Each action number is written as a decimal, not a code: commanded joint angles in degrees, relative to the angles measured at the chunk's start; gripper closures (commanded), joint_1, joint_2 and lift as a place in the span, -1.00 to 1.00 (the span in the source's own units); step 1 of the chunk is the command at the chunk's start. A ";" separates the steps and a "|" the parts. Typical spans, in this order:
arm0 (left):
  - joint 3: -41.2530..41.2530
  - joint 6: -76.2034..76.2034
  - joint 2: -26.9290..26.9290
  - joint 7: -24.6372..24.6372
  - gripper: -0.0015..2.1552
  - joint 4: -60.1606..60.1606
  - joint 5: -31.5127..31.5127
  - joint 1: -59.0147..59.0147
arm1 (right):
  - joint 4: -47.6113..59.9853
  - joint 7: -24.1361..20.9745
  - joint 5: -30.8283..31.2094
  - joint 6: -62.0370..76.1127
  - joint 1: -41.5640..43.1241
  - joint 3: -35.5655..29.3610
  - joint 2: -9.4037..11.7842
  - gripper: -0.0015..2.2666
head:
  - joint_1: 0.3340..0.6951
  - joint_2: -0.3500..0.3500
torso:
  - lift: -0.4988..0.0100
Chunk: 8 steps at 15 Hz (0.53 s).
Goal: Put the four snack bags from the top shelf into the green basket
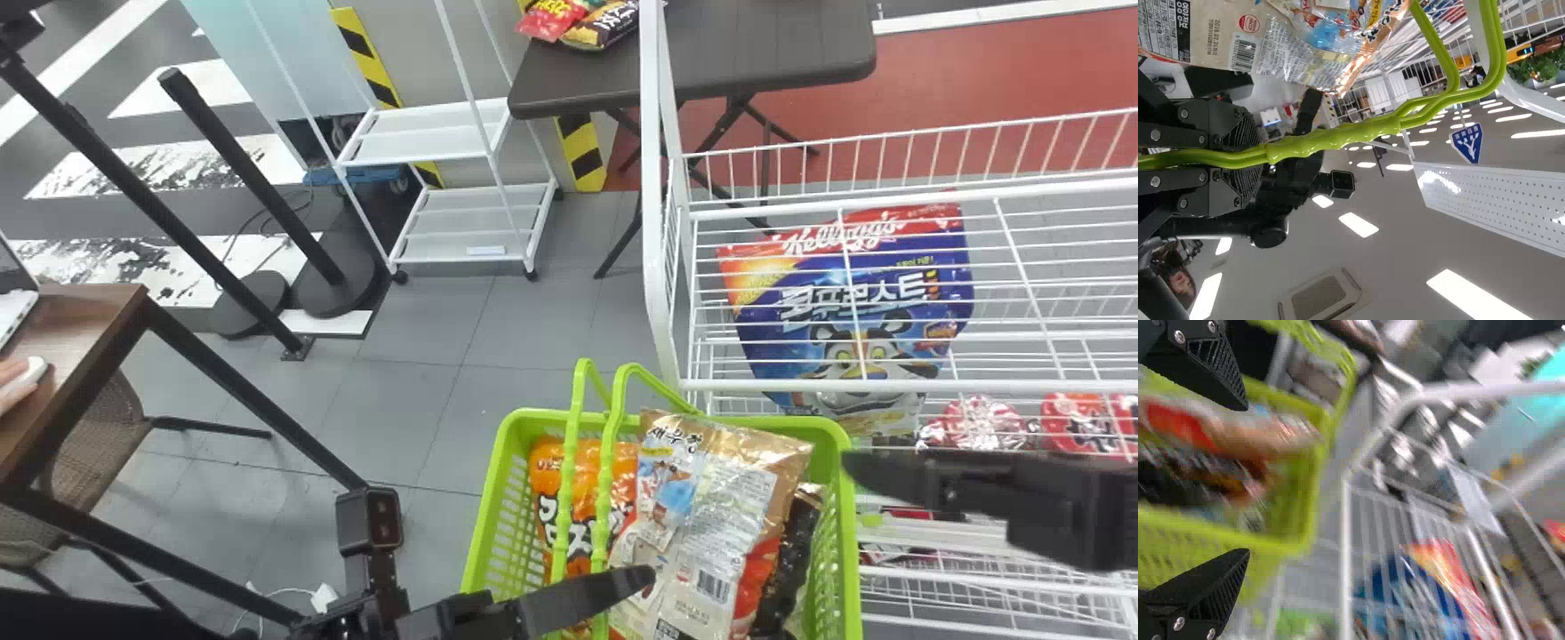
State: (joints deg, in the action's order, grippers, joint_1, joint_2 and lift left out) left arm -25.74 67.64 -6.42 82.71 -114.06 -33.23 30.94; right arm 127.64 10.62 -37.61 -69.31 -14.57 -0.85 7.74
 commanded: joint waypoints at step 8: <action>-0.01 0.00 0.26 -0.27 0.99 0.60 0.35 -0.61 | -7.23 -3.50 27.24 59.68 -16.80 1.91 -0.80 -0.97 | 1.00 0.01 | 0.96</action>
State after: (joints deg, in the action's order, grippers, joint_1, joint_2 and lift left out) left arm -25.75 67.64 -6.21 82.46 -113.39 -32.93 30.43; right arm 120.75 7.07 -11.19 -14.48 -29.44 1.55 6.94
